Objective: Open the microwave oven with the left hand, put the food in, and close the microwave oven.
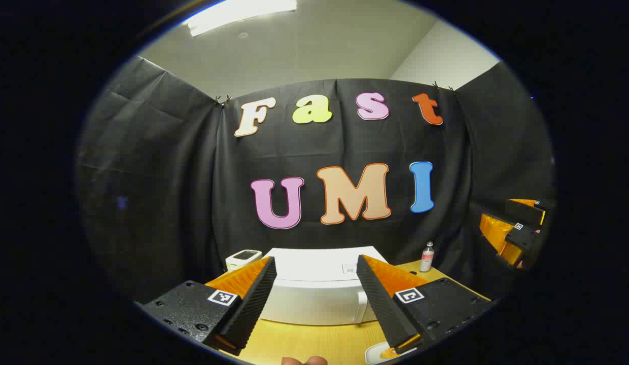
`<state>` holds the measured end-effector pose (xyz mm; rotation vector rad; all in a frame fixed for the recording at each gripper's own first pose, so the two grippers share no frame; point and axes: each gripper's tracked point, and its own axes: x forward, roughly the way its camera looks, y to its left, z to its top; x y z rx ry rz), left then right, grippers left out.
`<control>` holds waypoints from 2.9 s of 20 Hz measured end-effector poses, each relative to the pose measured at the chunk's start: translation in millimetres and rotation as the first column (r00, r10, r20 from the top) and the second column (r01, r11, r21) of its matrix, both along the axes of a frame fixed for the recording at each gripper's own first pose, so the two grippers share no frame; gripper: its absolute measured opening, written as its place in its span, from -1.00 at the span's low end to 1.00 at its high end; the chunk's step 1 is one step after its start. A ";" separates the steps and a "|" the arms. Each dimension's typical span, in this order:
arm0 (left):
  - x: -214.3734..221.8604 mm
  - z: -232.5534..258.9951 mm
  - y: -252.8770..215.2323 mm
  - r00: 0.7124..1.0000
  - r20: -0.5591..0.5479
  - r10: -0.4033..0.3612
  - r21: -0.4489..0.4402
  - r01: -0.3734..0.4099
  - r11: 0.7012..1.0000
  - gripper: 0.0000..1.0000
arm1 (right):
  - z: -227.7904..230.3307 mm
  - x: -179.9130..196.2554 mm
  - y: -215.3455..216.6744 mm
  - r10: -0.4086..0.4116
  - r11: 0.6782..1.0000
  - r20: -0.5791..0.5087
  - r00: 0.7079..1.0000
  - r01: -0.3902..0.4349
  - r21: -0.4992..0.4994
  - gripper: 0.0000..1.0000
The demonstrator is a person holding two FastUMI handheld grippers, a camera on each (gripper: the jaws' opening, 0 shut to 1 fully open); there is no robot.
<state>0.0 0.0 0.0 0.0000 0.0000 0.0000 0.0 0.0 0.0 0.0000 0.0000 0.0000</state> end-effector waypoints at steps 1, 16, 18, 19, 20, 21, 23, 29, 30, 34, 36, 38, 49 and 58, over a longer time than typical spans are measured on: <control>-0.4 -0.2 -0.4 1.000 -0.001 0.000 0.003 0.000 1.000 0.94 | 0.3 0.8 -1.4 0.000 1.000 0.001 1.000 0.000 0.002 0.93; 0.4 -4.2 -0.1 1.000 -0.018 0.023 0.010 -0.022 1.000 0.94 | 1.4 4.7 -11.7 0.001 1.000 0.002 1.000 -0.001 0.006 0.93; -0.6 -5.2 1.7 0.999 -0.019 0.026 0.019 -0.026 0.999 0.94 | 0.8 5.5 -8.5 0.007 1.000 0.001 1.000 -0.007 0.006 0.93; -0.5 -5.0 2.5 0.999 -0.018 0.028 0.022 -0.027 0.999 0.94 | 1.2 5.0 -8.5 0.007 1.000 0.002 1.000 -0.007 0.004 0.93; -0.5 -5.6 2.4 0.999 -0.018 0.031 0.022 -0.030 0.999 0.95 | 2.0 5.5 -8.6 0.007 1.000 0.005 1.000 -0.007 0.002 0.93; -0.3 -5.6 3.3 0.999 -0.018 0.035 0.021 -0.034 0.999 0.94 | 1.7 6.8 -7.6 0.008 1.000 0.005 1.000 -0.008 0.003 0.93; -0.4 -7.2 3.8 0.999 -0.020 0.036 0.018 -0.036 0.999 0.94 | 1.1 7.1 -7.7 0.009 1.000 -0.001 1.000 -0.009 0.014 0.93; 3.7 -17.3 4.3 0.998 -0.036 0.042 0.024 -0.041 0.999 1.00 | -3.1 7.8 -12.0 0.004 1.000 -0.007 1.000 -0.004 0.004 0.93; 4.2 -20.9 4.4 0.998 -0.041 0.044 0.030 -0.043 0.999 0.95 | -3.7 7.7 -11.1 0.006 1.000 -0.010 1.000 -0.006 0.006 0.94; 9.1 -50.9 -4.9 0.996 -0.087 0.034 0.036 -0.031 0.999 0.99 | -0.5 3.3 -11.0 0.014 1.000 -0.004 1.000 -0.014 0.003 0.94; 12.9 -76.8 -15.7 0.990 -0.138 0.020 0.022 -0.017 1.000 0.95 | 2.1 -2.6 -16.4 0.015 1.000 0.003 1.000 -0.015 -0.020 0.93; 17.1 -103.3 -27.6 0.981 -0.195 0.001 -0.003 -0.002 1.000 0.95 | 0.9 -6.4 -23.1 0.011 1.000 -0.005 1.000 -0.011 -0.029 0.93; 75.2 -221.7 -89.7 0.919 -0.373 -0.129 0.009 0.142 0.990 0.97 | 6.7 -33.8 -57.9 -0.062 0.998 -0.010 0.998 0.062 -0.002 0.93; 115.6 -272.0 -109.4 0.883 -0.440 -0.161 0.027 0.192 0.981 0.93 | 8.1 -43.0 -77.1 -0.115 0.993 -0.035 0.993 0.115 -0.020 0.93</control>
